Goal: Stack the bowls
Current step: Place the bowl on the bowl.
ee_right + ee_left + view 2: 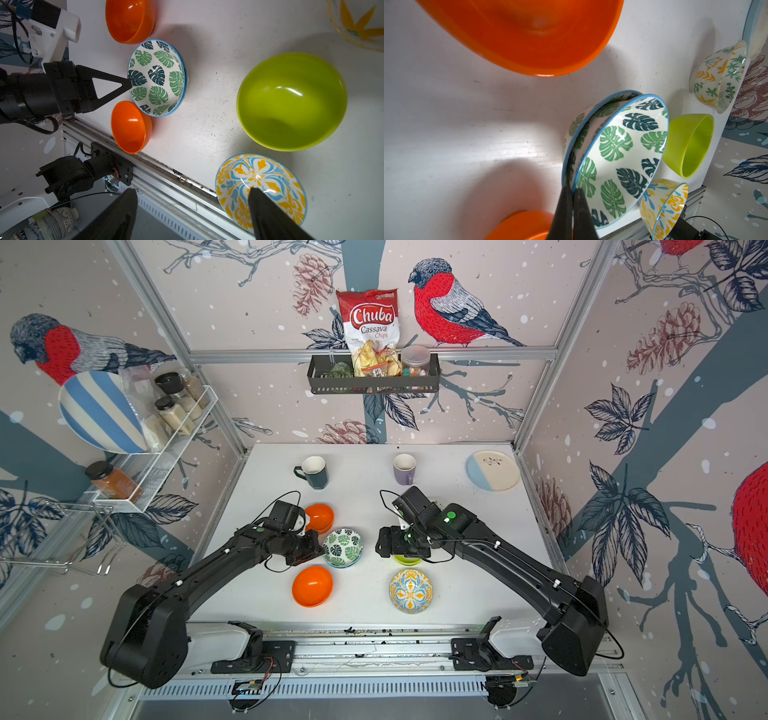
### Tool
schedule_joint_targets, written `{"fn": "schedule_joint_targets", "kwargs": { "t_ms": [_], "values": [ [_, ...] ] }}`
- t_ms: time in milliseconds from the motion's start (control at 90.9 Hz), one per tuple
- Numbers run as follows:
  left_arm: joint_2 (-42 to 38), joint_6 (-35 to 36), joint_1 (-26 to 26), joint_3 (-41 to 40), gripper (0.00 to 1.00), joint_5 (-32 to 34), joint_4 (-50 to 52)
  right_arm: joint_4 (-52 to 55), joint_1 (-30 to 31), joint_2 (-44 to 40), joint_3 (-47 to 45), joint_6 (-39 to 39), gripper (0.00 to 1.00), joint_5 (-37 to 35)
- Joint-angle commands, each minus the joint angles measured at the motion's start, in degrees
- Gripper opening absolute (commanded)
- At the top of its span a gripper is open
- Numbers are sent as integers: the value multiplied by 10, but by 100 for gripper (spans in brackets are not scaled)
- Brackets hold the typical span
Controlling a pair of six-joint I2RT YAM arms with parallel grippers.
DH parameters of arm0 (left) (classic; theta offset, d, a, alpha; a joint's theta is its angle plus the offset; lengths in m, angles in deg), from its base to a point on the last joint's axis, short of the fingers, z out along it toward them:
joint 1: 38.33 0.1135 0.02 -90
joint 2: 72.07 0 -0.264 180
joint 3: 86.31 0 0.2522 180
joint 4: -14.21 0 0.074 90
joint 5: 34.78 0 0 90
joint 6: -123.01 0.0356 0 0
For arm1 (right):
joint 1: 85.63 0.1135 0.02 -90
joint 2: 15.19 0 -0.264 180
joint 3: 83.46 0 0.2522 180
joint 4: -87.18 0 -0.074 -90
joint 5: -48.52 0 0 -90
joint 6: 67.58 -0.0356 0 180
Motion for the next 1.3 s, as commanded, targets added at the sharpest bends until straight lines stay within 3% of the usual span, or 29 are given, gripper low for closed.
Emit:
{"fn": "schedule_joint_targets", "kwargs": {
  "t_ms": [0, 979, 1211, 1288],
  "values": [
    [-3, -4, 3, 4, 6, -21, 7, -16, 2, 1, -2, 0, 85, 0],
    [15, 0, 15, 6, 5, -24, 23, -21, 6, 8, -12, -6, 85, 1],
    [21, 1, 15, 8, 7, -26, 27, -20, 6, 8, -10, -4, 85, 1],
    [19, 2, 16, 9, 12, -26, 28, -19, 5, 9, -9, -3, 85, 1]
  ]
}}
